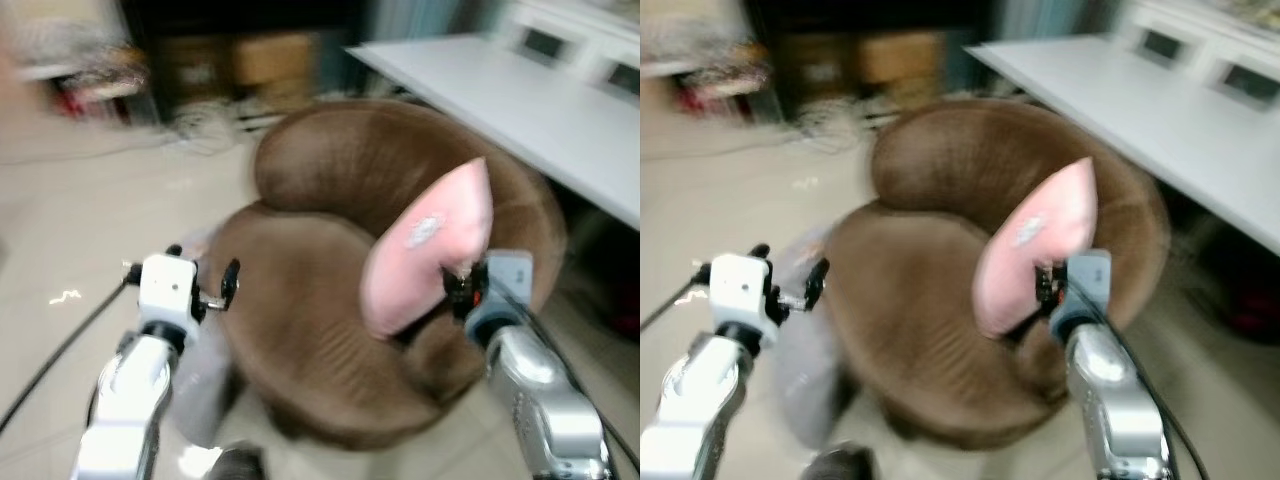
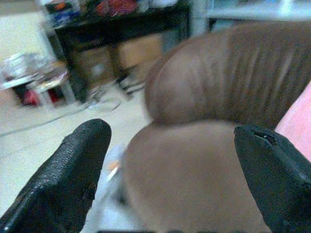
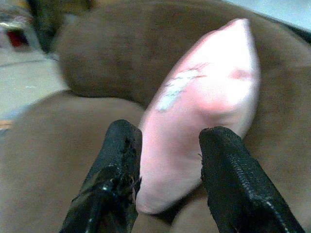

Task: Move the pillow to the sofa from floor

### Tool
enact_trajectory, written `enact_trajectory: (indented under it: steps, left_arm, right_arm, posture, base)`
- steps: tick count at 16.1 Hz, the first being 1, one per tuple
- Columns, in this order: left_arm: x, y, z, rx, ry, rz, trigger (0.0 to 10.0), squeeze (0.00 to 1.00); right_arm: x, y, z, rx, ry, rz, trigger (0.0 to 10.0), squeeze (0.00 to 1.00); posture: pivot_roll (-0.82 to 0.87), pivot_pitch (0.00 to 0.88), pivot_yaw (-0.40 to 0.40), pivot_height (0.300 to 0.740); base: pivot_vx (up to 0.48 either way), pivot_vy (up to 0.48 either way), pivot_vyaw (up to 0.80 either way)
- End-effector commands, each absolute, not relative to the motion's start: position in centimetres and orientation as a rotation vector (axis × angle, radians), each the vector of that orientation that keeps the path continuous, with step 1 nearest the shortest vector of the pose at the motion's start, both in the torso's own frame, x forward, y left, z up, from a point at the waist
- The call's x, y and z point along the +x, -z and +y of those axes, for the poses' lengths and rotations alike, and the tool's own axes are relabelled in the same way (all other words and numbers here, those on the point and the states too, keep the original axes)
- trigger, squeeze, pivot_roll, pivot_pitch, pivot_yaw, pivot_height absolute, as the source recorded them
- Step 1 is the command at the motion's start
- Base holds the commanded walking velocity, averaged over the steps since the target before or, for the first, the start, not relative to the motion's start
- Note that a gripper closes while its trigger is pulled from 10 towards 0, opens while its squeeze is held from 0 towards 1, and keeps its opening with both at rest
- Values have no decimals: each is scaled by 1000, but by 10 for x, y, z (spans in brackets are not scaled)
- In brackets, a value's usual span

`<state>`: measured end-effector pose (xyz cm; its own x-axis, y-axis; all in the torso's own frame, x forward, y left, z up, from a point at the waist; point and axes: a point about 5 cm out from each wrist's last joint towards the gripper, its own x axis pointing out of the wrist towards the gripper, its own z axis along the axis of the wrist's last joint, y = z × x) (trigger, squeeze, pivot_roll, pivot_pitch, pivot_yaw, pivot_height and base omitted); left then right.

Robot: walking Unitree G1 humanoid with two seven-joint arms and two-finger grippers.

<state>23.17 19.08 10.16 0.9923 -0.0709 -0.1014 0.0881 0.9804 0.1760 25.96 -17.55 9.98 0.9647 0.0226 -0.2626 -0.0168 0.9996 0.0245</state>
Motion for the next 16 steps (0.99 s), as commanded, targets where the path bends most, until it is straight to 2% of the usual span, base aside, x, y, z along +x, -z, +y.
enact_trajectory:
  steps: [1,7,16]
  left_arm:
    - [240,-113,188,210,75,25,10000,0]
    - [237,-109,186,209,78,26,10000,0]
    - [240,-107,193,231,52,22,10000,0]
  right_arm:
    - [257,-96,-180,2,-12,286,10000,0]
    - [259,-94,-183,-60,-41,306,10000,0]
    - [261,-94,-180,-53,-75,298,10000,0]
  posture:
    - [-49,0,-39,740]
    - [-44,0,-57,740]
    - [-51,0,-47,740]
  base:
    - [0,0,0]
    - [0,48,0]
    - [0,465,0]
